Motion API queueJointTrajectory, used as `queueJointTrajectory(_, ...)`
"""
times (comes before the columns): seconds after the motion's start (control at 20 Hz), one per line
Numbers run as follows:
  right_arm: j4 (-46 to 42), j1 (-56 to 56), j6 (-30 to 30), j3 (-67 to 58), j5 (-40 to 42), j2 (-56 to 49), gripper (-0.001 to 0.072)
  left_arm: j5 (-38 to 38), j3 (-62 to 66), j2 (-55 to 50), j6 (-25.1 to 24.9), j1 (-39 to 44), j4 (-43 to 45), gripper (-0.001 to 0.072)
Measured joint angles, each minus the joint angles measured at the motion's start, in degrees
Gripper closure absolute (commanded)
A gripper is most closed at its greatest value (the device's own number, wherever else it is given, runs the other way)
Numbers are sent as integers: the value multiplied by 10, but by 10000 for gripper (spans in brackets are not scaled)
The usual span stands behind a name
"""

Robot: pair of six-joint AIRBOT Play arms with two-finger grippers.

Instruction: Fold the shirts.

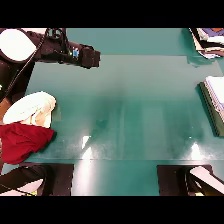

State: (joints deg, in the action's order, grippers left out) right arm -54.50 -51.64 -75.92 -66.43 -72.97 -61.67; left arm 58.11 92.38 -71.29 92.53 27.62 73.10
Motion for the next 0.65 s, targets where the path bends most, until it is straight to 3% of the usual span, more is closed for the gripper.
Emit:
queueJointTrajectory(0.05,20,27,0,1,7,8,235,0,0,0,0,0,0,685)
queueJointTrajectory(0.1,36,61,0,2,14,16,282,0,0,0,0,0,0,685)
queueJointTrajectory(0.3,65,214,0,3,38,36,696,-17,0,0,0,0,0,685)
queueJointTrajectory(0.65,76,399,20,3,60,43,697,-53,0,0,0,0,-1,685)
